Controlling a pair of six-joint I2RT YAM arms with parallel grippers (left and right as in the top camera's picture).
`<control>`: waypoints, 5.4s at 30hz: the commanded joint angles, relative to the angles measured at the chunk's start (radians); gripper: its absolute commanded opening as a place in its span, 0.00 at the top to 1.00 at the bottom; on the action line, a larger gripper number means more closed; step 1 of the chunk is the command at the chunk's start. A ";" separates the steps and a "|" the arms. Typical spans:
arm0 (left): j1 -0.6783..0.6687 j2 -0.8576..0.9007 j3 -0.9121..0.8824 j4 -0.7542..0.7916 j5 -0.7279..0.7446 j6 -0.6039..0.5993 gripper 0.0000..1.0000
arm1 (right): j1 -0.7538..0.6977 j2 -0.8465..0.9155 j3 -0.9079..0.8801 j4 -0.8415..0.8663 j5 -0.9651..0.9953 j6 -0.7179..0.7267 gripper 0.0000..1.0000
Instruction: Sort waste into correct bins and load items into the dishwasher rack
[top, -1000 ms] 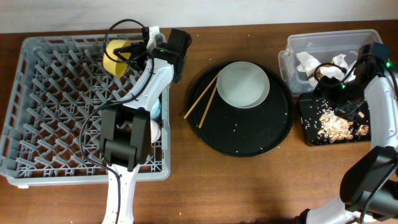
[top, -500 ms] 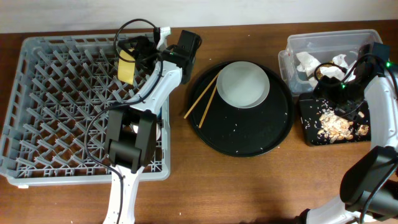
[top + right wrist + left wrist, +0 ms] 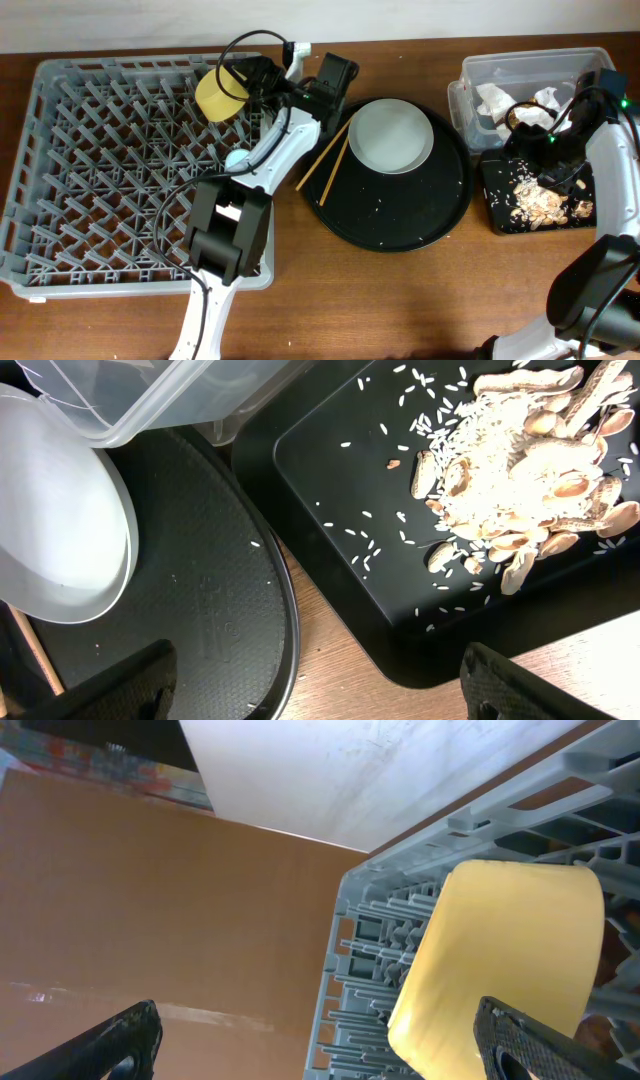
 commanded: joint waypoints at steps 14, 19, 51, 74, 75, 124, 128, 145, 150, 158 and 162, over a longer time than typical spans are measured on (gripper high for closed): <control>-0.047 -0.458 0.017 -0.409 0.904 -0.037 0.01 | 0.001 -0.010 0.000 -0.003 -0.002 0.004 0.09; -0.059 -0.462 0.009 -0.554 1.709 -0.037 0.01 | 0.001 -0.010 0.000 -0.003 -0.002 0.004 0.09; -0.008 0.058 0.009 -0.379 1.492 -0.098 0.76 | 0.001 -0.010 0.000 -0.034 -0.001 -0.023 0.08; 0.432 -0.235 0.504 -1.151 1.438 -0.531 0.99 | 0.001 -0.010 0.000 -0.029 -0.002 -0.022 0.08; 0.442 -0.261 0.442 -1.151 1.479 -0.531 0.99 | 0.001 -0.010 0.000 -0.026 -0.002 -0.022 0.08; -0.034 0.162 0.155 -0.667 1.624 -0.165 0.80 | 0.001 -0.010 0.000 -0.030 -0.002 -0.023 0.08; -0.034 0.169 0.164 -0.672 1.623 -0.165 0.99 | 0.001 -0.010 0.000 -0.031 -0.002 -0.023 0.08; 0.317 -0.275 0.702 -1.151 1.533 -0.427 0.99 | 0.001 -0.010 0.000 -0.031 -0.002 -0.045 0.04; 0.469 -0.431 0.114 -1.051 1.543 -0.446 0.99 | 0.001 -0.010 0.000 -0.029 -0.002 -0.045 0.02; 0.440 -0.431 -0.299 -0.768 1.649 -0.412 0.99 | 0.001 -0.010 0.000 -0.031 -0.002 -0.045 0.02; 0.439 -0.431 -0.298 -0.768 1.624 -0.397 0.46 | 0.001 -0.010 0.000 -0.034 -0.002 -0.045 0.02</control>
